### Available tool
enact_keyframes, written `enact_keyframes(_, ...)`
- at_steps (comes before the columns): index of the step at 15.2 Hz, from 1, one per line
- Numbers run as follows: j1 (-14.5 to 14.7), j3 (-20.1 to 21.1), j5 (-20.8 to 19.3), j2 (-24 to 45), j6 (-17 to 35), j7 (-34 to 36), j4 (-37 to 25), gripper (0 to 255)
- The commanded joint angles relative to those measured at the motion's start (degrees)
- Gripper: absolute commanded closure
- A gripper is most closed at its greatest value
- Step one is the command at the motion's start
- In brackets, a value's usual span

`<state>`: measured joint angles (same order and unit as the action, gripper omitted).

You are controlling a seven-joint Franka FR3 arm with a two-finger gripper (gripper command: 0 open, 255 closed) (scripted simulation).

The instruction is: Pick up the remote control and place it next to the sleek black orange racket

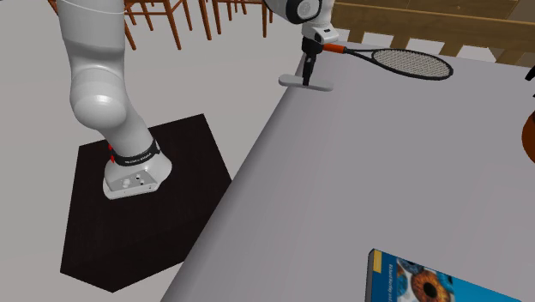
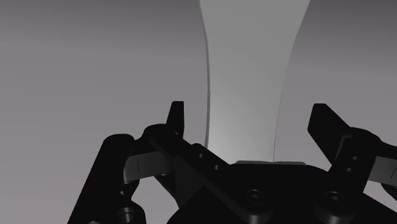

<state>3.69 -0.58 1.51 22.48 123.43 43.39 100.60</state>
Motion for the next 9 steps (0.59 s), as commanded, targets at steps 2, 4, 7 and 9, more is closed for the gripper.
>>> enact_keyframes(2,0.00,0.00,0.00,0.00,0.00,0.00,0.00,0)
enact_keyframes(4,-0.03,-0.04,-0.05,-1.64,-3.22,0.03,-1.59,0)
enact_keyframes(7,-0.05,-0.06,-0.10,-2.89,-6.19,0.06,-3.31,0)
enact_keyframes(9,-0.05,-0.06,-0.10,-2.89,-6.19,0.06,-3.31,0)
